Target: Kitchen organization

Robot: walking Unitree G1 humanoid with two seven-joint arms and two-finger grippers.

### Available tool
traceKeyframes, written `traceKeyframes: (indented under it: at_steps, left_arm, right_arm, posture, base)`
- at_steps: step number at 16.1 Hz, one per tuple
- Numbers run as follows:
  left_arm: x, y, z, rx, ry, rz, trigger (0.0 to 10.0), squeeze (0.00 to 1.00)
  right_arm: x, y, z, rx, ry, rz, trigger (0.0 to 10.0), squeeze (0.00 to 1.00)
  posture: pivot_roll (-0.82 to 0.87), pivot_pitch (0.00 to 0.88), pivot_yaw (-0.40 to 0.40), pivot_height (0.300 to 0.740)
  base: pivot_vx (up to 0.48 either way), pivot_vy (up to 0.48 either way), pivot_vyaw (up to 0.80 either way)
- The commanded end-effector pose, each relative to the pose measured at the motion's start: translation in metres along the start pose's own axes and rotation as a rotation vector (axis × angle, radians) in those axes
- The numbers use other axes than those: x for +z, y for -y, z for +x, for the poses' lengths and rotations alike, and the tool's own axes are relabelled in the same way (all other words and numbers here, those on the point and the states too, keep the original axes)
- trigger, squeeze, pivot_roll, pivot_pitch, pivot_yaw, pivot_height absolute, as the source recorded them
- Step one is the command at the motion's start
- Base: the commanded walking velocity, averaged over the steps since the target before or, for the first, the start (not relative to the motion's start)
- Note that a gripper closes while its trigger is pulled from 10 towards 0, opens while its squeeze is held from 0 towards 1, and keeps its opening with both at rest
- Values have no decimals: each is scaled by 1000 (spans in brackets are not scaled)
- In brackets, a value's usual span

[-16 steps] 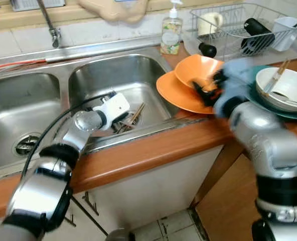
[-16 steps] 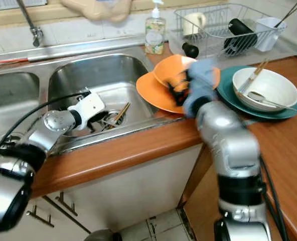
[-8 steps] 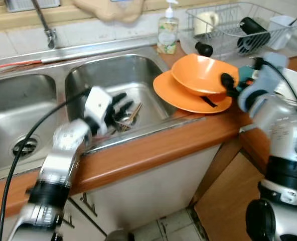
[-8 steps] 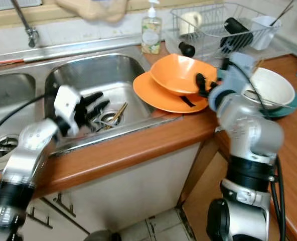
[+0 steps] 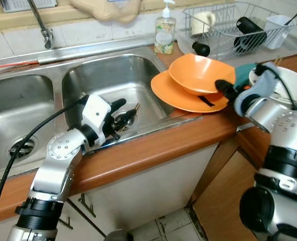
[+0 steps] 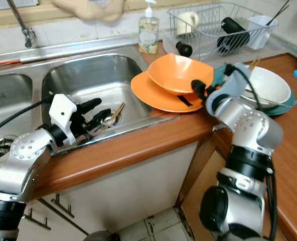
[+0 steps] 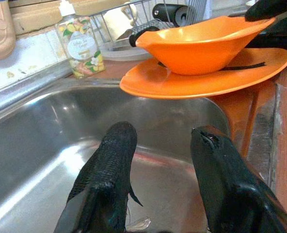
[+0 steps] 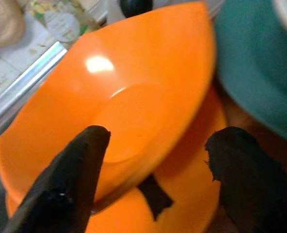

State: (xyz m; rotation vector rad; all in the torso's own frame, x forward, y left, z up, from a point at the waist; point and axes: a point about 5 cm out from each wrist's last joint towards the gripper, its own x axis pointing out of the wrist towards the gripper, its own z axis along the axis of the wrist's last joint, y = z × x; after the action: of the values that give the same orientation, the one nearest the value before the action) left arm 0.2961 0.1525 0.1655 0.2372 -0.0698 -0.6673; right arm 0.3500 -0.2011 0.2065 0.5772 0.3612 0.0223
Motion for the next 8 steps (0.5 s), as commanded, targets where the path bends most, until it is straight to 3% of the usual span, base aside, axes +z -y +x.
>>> traceKeyframes:
  at_steps: [1, 3, 4, 8]
  left_arm:
    - [4, 1, -1, -3, 2, 12, 10000, 0]
    - [6, 2, -1, -1, -2, 12, 10000, 0]
    - [7, 2, -2, 2, -6, 9, 10000, 0]
    - [9, 5, -2, -8, -13, 4, 10000, 0]
  right_arm:
    - [0, -4, 3, 31, -15, 34, 3098, 0]
    - [-2, -4, 7, 43, -34, 60, 1333, 0]
    - [-4, -5, 10, 61, -47, 91, 0, 0]
    - [-5, -4, 15, 77, -60, 135, 0, 0]
  posture:
    - [-9, 0, 8, 740]
    - [-8, 0, 7, 740]
    - [-8, 0, 7, 740]
    - [-8, 0, 7, 740]
  base:
    - [0, 0, 0]
    - [0, 0, 0]
    - [0, 0, 0]
    - [0, 0, 0]
